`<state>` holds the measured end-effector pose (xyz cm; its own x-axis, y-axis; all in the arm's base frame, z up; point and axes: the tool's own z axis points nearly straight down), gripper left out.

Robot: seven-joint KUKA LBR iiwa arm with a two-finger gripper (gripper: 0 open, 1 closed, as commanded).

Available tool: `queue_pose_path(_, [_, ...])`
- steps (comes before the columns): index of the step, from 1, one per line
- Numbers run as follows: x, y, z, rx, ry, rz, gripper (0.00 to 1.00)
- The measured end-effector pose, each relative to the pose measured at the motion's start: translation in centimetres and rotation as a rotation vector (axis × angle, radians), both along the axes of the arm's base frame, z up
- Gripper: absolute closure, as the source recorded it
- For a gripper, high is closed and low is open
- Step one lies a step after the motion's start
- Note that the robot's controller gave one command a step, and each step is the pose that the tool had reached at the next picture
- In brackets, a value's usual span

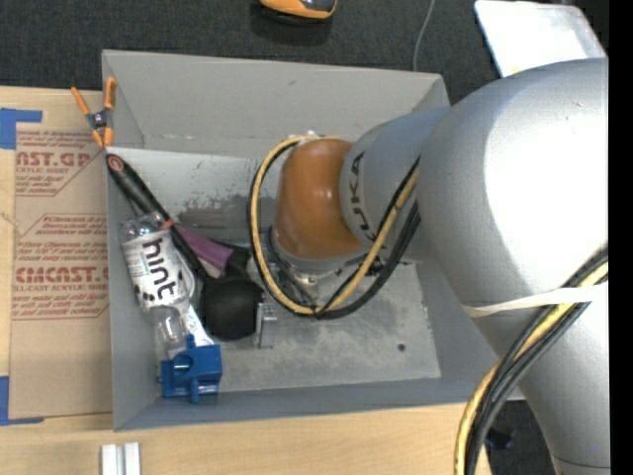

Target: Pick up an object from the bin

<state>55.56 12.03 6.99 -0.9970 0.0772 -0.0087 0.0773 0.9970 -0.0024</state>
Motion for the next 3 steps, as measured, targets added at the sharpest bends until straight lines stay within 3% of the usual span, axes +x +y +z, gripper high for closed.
queue_pose_path(1, [1.66, 3.89, -0.11, -0.006, -0.001, 0.154, 1.00])
queue_pose_path(3, [1.18, 3.93, -0.08, -0.007, -0.001, 0.145, 1.00])
